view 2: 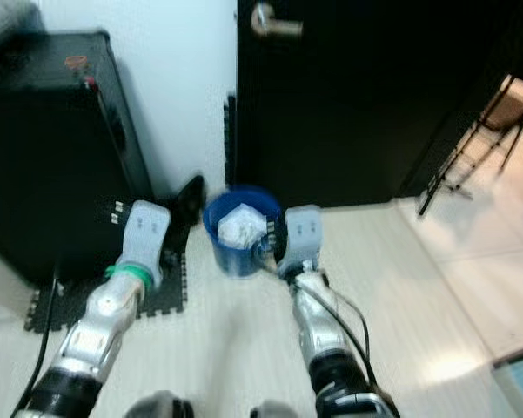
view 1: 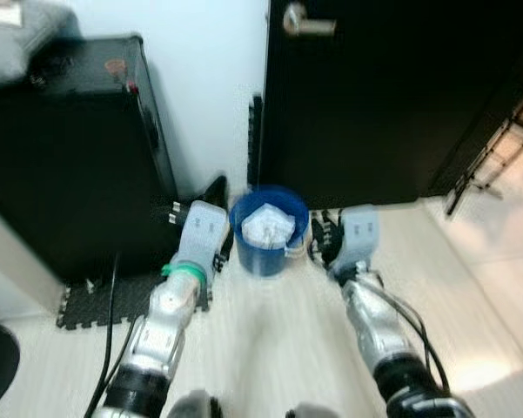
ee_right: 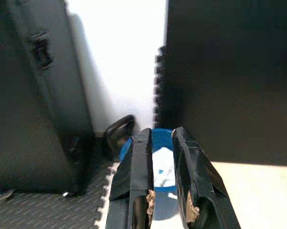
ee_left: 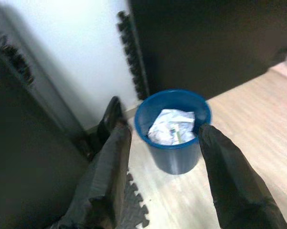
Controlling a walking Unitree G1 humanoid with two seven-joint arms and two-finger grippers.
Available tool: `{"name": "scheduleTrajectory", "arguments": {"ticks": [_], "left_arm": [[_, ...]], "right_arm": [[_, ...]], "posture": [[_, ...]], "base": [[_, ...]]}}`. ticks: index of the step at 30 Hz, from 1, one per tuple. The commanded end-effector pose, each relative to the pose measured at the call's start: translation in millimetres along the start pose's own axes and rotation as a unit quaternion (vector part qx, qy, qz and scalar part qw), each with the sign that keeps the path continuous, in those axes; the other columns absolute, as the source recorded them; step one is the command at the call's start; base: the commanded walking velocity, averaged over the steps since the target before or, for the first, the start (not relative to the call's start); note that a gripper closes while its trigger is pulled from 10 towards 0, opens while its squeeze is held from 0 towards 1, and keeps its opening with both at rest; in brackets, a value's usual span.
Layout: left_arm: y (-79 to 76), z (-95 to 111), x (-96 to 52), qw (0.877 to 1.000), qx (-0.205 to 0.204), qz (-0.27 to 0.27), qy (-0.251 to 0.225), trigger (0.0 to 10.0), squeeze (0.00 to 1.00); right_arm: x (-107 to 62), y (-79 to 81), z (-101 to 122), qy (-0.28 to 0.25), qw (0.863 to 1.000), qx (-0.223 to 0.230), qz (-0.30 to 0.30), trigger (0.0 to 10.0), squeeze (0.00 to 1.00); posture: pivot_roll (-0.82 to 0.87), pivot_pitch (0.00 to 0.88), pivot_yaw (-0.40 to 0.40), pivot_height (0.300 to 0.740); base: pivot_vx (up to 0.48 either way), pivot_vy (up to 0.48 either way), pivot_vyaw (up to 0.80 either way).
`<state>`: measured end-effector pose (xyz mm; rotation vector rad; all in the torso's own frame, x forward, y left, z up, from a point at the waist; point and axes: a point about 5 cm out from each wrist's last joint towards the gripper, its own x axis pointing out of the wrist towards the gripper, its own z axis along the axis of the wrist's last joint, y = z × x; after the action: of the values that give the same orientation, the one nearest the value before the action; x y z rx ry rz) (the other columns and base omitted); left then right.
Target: Clean up the room
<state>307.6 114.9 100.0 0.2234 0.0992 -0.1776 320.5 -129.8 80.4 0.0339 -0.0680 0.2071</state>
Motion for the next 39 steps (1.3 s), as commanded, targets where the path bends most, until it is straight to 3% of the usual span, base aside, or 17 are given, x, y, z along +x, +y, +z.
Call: {"name": "scheduleTrajectory", "arguments": {"ticks": [1, 19, 34, 39], "left_arm": [[-1.6, -2.5, 1.3, 1.0, 0.004, -0.001, 0.009, 10.0, 0.0], [-1.3, -3.1, 2.3, 1.0, 0.003, 0.013, 0.019, 10.0, 0.0], [1.6, -5.6, -1.7, 0.999, 0.005, 0.022, 0.024, 10.0, 0.0], [2.8, -6.8, -3.6, 0.999, 0.003, 0.027, 0.027, 10.0, 0.0]], "right_arm": [[-1.6, -3.4, -2.6, 0.007, 1.0, 0.007, -0.011, 10.0, 0.0], [0.0, -10.2, -2.2, 0.014, 1.0, 0.003, -0.019, 10.0, 0.0], [-0.8, -6.0, -3.7, 0.013, 1.0, 0.001, -0.016, 10.0, 0.0], [0.9, -7.5, -3.7, 0.019, 1.0, 0.004, -0.016, 10.0, 0.0]], "posture": [[-0.02, 0.0, 0.019, 0.708], [-0.02, 0.015, 0.017, 0.708], [0.0, 0.031, 0.017, 0.708], [0.0, 0.03, 0.013, 0.708]], "base": [[0.0, 0.0, 0.0], [0.0, 0.0, -0.09], [0.0, 0.0, 0.0], [0.0, 0.0, -0.8]]}}
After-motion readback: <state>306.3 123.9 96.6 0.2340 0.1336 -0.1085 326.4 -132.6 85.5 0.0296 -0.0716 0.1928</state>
